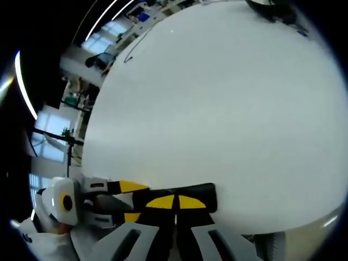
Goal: Press the specified remote control buttons in sequence, fully releasing each button before pressing the next.
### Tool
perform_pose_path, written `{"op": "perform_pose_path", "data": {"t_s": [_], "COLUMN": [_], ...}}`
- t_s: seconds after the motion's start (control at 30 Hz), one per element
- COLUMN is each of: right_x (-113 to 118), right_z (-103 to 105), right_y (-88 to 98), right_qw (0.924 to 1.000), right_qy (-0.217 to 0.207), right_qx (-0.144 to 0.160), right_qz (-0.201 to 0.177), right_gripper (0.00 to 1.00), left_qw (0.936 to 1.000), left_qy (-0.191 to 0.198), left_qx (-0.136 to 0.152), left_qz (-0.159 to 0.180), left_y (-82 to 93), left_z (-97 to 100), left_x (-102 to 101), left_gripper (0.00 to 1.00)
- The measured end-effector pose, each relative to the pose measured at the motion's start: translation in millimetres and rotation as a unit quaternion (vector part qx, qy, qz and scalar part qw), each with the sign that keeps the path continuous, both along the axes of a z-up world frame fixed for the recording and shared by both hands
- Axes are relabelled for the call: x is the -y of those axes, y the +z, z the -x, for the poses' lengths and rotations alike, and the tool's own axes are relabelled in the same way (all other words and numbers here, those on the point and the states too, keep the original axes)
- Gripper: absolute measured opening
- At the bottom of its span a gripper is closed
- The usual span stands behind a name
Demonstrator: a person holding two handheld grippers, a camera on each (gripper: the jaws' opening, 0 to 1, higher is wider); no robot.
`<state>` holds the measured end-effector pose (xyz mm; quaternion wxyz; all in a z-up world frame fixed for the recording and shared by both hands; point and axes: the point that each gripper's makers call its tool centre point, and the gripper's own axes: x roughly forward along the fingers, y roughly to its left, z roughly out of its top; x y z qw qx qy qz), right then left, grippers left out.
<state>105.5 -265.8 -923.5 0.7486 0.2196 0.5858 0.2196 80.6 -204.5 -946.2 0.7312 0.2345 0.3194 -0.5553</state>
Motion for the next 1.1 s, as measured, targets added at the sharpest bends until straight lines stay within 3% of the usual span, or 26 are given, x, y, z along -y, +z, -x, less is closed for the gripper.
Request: {"op": "perform_pose_path", "data": {"t_s": [0.13, 0.27, 1.1], "right_x": [-3, -4, -5], "right_z": [9, 14, 18], "right_y": [-4.4, -9.1, -15.0], "right_qw": [0.9995, 0.9984, 0.9966], "right_qy": [0.016, 0.038, 0.061], "right_qx": [-0.027, -0.034, -0.034], "right_qz": [0.005, 0.023, 0.042], "right_gripper": [0.00, 0.00, 0.00], "left_qw": [1.0000, 1.0000, 1.0000], "left_qy": [0.003, 0.005, 0.006], "left_qx": [0.000, -0.001, 0.001], "left_qz": [-0.001, -0.001, 0.003], "left_y": [-0.3, -0.4, 0.0], "left_z": [-1.0, -1.4, -1.7], "left_x": [-1, -1, -1], "left_gripper": [0.24, 0.24, 0.25]}}
